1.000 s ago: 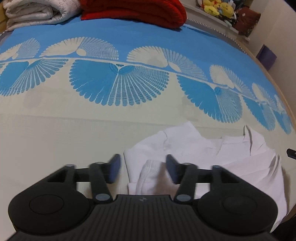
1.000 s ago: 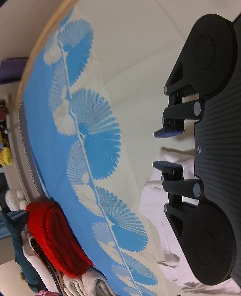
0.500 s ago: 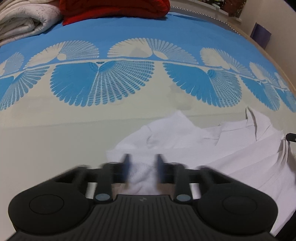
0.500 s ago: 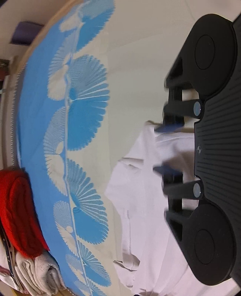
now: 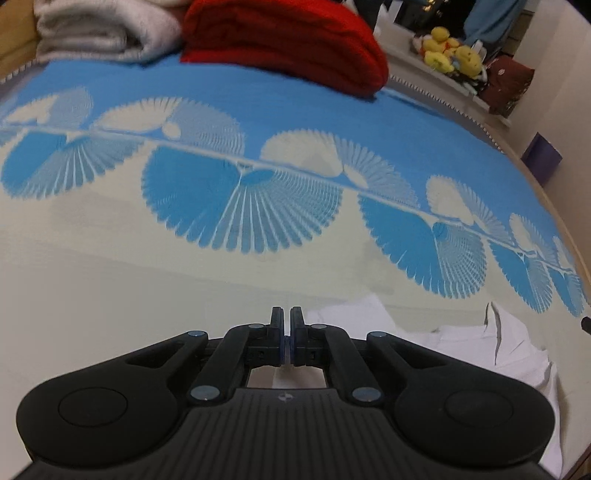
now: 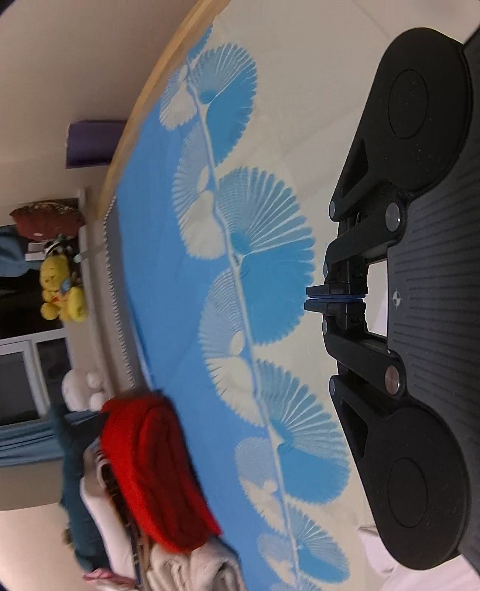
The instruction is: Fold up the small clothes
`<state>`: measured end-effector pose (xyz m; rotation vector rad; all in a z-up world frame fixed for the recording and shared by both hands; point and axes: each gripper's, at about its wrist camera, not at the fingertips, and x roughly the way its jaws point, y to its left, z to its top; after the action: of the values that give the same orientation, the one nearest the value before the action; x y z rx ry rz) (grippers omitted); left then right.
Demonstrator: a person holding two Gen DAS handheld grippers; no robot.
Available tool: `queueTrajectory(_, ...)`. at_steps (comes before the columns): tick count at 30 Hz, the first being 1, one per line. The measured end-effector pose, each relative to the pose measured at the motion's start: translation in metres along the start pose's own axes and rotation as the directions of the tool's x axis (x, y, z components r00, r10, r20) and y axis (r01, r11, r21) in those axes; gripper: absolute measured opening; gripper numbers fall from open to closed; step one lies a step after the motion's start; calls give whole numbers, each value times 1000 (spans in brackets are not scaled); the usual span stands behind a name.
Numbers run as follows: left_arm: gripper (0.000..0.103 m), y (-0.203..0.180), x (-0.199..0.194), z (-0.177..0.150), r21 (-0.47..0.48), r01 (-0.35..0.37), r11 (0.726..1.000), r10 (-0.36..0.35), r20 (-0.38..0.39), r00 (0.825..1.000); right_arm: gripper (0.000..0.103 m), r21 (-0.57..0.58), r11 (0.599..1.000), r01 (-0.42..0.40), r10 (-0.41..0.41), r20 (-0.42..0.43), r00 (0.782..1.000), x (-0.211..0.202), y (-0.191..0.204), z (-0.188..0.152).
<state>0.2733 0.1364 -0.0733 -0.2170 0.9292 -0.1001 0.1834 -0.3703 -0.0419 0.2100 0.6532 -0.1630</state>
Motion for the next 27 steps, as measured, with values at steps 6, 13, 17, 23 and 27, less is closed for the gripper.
queueTrajectory(6,10,16,3,-1,-81,10,997,-14,-50,999,3,48,999,-12,17,-112,994,10,-9,-9)
queueTrajectory(13,29,38,4,-3,-205,27,978,-47,-90,995,41,79,993,-86,102,-218,971,19,-10,-19)
queueTrajectory(17,37,43,10,-8,-228,21,973,-55,-144,988,47,-1,998,-63,60,-313,948,32,3,-28)
queueTrajectory(23,43,30,24,-13,-171,11,985,-46,-200,979,47,-22,997,-68,55,-379,924,39,4,-37)
queueTrajectory(27,34,19,25,-13,-133,9,991,-34,-188,982,37,-50,996,-74,50,-385,921,43,5,-38)
